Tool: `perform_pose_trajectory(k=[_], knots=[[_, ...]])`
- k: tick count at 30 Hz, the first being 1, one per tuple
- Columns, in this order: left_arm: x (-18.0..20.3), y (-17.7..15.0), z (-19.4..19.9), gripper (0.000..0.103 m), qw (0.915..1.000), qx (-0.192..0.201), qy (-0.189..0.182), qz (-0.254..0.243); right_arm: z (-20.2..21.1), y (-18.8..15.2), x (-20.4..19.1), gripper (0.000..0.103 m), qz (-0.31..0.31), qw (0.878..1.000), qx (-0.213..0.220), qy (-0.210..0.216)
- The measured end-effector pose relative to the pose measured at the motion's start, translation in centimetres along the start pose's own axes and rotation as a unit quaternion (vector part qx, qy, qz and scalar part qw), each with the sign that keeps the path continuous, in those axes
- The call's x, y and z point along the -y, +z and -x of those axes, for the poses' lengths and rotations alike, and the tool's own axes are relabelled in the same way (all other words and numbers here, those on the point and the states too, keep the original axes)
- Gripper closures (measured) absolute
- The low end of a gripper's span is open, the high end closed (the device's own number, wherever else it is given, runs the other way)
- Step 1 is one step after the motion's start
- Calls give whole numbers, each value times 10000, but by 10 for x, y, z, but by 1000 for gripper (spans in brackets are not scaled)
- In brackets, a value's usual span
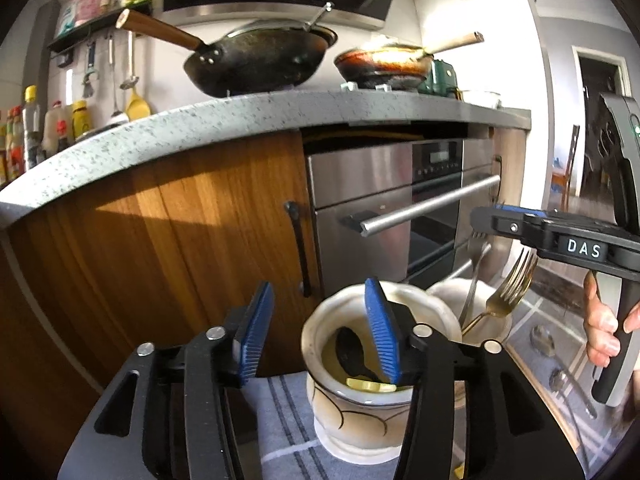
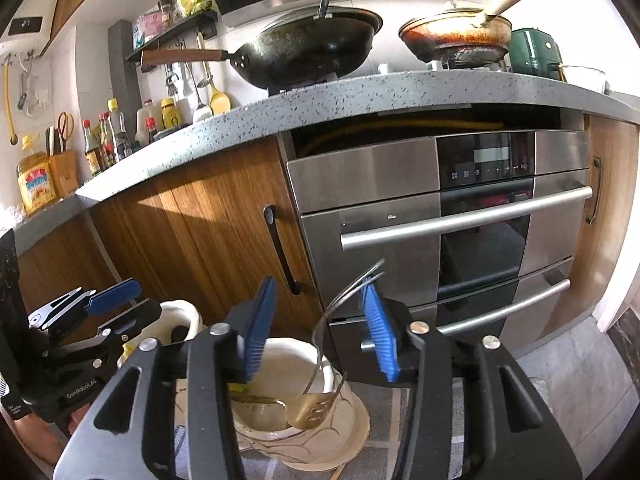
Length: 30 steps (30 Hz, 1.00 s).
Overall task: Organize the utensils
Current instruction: 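Open left tool over large pot while right tool releases fork into small pot, then withdraw both open tools from the holder back over the cloth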
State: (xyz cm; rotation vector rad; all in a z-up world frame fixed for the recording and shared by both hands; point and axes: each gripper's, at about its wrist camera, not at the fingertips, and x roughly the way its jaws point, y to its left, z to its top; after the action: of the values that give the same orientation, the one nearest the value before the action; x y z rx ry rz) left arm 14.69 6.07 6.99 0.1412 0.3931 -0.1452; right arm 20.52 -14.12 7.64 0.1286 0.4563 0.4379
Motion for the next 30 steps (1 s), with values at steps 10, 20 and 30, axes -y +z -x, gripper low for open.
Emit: perform_pose_trajectory(k=[10, 20, 30], knots=[[1, 9, 38, 26, 9999, 75, 97, -6, 54, 9, 1, 39, -11, 9999, 137, -98], [12, -3, 85, 9, 10000, 45, -31, -8, 113, -7, 1, 16, -20, 9999, 41, -152], [38, -45, 84, 6, 9965, -543, -524, 351, 124, -54, 16, 6, -67, 9980, -369, -503]])
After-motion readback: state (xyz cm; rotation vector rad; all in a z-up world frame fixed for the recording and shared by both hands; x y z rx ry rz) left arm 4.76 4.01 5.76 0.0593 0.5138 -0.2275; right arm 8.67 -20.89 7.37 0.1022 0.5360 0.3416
